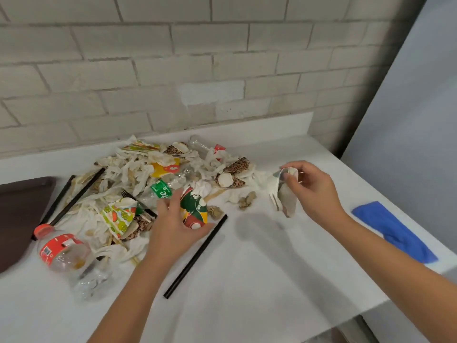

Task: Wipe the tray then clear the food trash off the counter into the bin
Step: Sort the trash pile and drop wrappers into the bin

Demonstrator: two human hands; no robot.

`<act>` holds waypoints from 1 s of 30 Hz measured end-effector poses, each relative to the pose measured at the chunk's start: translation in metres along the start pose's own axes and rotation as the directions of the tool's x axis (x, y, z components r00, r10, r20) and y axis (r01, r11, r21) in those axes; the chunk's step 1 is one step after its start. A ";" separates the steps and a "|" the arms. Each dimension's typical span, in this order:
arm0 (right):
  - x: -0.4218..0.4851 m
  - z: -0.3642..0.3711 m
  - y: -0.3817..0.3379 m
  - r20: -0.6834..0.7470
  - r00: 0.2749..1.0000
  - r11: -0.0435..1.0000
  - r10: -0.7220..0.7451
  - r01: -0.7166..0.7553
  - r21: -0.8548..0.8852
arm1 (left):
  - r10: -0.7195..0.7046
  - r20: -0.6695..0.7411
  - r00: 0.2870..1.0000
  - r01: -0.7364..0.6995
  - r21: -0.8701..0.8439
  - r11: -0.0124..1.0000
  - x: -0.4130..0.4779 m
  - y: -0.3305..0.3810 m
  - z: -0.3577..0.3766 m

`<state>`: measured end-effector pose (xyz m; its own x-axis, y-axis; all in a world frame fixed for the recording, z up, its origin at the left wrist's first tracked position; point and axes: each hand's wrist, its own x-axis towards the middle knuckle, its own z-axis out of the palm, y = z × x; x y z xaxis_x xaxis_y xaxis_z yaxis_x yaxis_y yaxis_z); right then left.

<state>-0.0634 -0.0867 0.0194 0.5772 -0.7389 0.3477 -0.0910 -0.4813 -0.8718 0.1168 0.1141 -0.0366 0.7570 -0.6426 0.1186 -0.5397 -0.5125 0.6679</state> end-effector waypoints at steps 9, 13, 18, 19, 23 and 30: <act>-0.139 -0.162 0.061 -0.094 0.969 0.967 0.229 -0.216 0.135 | 0.096 0.407 0.909 0.132 -0.497 0.857 -0.120 0.143 0.108; -0.193 -0.224 0.120 -0.078 0.927 0.928 0.366 -0.357 0.105 | 0.145 0.507 0.849 0.151 -0.497 0.854 -0.179 0.186 0.191; -0.253 -0.270 0.206 -0.058 0.830 0.832 0.554 -0.549 0.081 | 0.017 0.592 0.806 0.284 -0.412 0.866 -0.239 0.201 0.279; -0.264 -0.275 0.219 -0.045 0.800 0.801 0.598 -0.594 0.075 | -0.058 0.593 0.803 0.326 -0.356 0.876 -0.248 0.199 0.296; -0.290 -0.277 0.260 -0.038 0.715 0.715 0.698 -0.699 0.000 | -0.335 0.575 0.746 0.499 -0.150 0.853 -0.269 0.181 0.347; -0.285 -0.268 0.275 0.031 0.728 0.722 0.684 -0.671 -0.168 | -0.386 0.596 0.704 0.518 -0.059 0.854 -0.270 0.188 0.392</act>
<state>-0.4704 -0.1355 -0.2271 0.3830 -0.8532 -0.3541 -0.5895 0.0694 -0.8048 -0.3333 -0.0316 -0.2311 0.5219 -0.5941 -0.6121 -0.0470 -0.7365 0.6748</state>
